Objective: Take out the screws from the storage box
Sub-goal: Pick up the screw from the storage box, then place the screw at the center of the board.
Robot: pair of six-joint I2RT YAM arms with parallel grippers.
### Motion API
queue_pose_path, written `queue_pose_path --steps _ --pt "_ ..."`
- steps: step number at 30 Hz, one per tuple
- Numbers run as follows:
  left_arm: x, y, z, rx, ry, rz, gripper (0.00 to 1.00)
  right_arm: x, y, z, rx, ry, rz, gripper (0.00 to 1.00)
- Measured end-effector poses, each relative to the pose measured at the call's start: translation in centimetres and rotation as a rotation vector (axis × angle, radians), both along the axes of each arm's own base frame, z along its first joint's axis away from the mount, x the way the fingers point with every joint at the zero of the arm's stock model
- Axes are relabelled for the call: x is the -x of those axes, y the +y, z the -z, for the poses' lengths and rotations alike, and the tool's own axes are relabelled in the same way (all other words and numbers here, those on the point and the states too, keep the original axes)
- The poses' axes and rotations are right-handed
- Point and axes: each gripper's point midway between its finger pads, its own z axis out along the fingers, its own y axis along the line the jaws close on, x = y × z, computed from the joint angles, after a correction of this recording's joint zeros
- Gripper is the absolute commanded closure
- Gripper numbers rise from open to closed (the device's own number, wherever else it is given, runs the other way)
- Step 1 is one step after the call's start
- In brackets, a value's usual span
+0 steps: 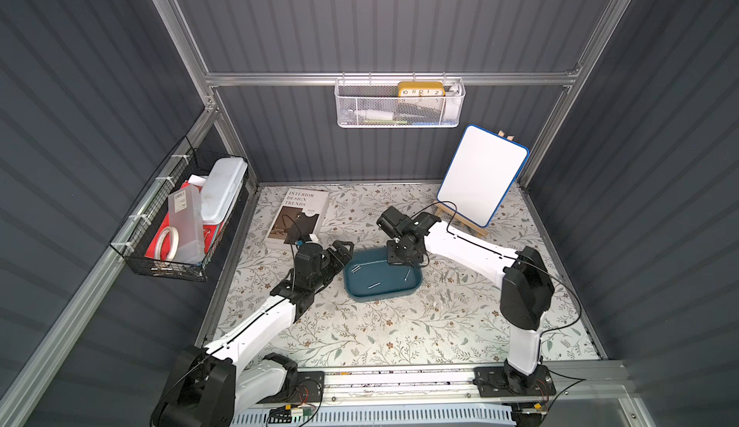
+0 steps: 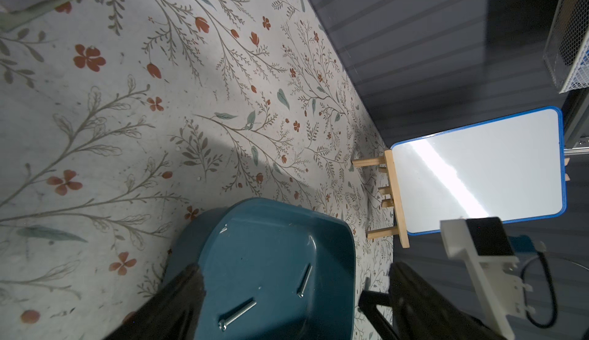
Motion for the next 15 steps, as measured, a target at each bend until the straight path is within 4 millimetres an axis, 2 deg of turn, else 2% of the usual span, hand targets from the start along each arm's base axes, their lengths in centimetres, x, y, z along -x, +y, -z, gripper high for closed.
queue_pose_path --steps 6,15 --pt "0.0 0.0 0.0 0.0 0.0 0.0 0.06 1.9 -3.8 -1.3 0.035 -0.037 0.031 0.95" --pt "-0.1 -0.1 0.2 0.001 0.006 -0.001 0.07 5.6 -12.3 -2.9 0.081 -0.1 0.125 0.95"
